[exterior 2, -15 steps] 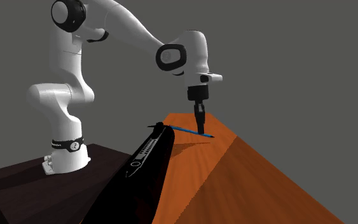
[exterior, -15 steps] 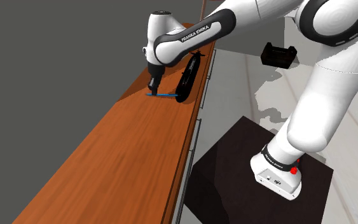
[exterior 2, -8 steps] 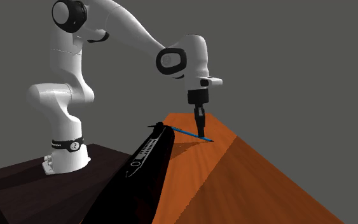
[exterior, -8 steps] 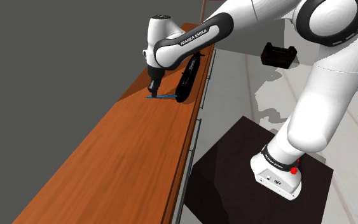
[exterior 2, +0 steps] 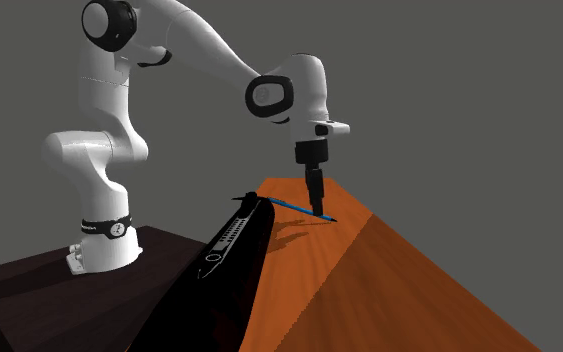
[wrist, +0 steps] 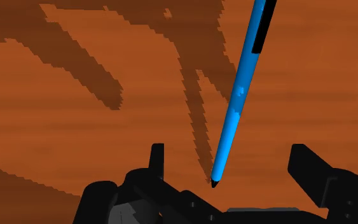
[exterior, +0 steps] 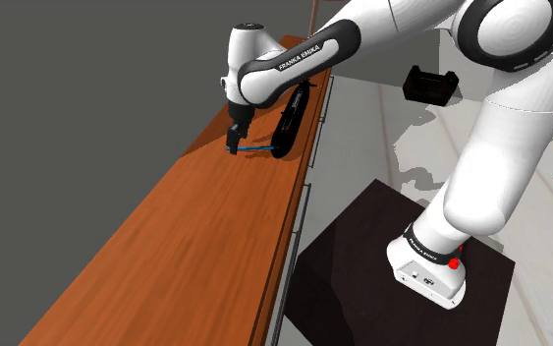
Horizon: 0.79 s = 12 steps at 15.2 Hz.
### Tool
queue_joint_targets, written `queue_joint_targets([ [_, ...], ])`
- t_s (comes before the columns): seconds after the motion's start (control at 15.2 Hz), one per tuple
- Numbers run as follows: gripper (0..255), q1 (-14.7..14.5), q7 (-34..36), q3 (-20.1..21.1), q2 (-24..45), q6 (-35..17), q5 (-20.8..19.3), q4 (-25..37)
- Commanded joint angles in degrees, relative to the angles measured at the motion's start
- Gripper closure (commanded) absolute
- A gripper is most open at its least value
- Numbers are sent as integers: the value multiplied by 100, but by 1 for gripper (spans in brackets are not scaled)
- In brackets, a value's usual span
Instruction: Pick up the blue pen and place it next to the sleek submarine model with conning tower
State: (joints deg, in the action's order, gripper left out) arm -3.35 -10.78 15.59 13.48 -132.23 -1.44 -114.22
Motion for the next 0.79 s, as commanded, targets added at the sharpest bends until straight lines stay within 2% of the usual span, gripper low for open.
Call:
queue_joint_targets([
  [0.0,0,17,-28,10,-117,163,41,50],
  [0.2,0,56,-95,27,-411,628,141,230],
  [0.73,0,56,-95,26,-411,626,142,229],
])
